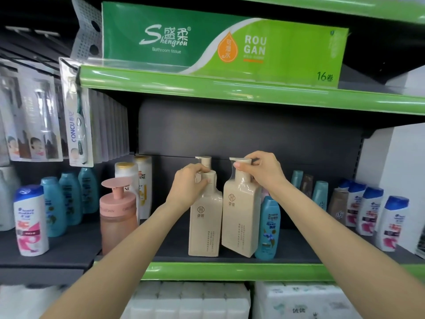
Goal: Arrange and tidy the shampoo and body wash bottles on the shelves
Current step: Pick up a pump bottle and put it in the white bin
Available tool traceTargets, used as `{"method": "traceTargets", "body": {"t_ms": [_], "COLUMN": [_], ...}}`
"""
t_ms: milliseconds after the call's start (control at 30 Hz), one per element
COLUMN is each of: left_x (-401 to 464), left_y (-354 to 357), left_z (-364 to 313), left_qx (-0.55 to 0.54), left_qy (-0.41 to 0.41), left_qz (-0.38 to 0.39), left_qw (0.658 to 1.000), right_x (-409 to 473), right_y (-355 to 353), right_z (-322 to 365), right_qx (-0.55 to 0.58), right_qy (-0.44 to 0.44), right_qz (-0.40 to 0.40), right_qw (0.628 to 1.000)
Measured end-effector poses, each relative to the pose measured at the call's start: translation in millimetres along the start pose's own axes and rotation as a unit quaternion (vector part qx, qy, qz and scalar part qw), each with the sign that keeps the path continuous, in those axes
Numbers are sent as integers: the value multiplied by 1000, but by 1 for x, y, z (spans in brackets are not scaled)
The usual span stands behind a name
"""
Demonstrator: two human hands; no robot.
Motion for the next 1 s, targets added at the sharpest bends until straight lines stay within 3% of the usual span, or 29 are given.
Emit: {"method": "traceTargets", "body": {"t_ms": [167,300,433,567,667,900,1000], "left_x": [-16,-48,-75,-110,-140,-150,-154], "left_y": [-13,-23,0,33,56,56,55], "left_z": [-11,-24,-15,-8,-11,-1,0], "left_qx": [3,-27,-163,-314,-280,-308,-327], "left_qy": [13,70,30,-57,-68,-136,-158], "left_qz": [-74,-133,-29,151,271,198,182], "left_qw": [997,988,986,936,918,921,914], "right_x": [-17,-37,-58,-76,-82,-97,-116], "right_y": [-3,-7,-4,4,6,15,19], "right_z": [5,10,7,-7,-17,-22,-45], "right_qx": [35,86,113,126,148,125,151], "right_qy": [4,9,23,43,62,24,67], "right_qz": [29,54,78,93,85,111,147], "right_qw": [999,995,990,987,983,986,975]}}
Point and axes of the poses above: each hand's wrist, its own x-axis towards the middle knuckle, its own y-axis out of the palm, z = x × y, the point moved 9 cm from there along x, towards the middle knuckle, and after that the axes turned 11 degrees about x, right-handed, at the moved point
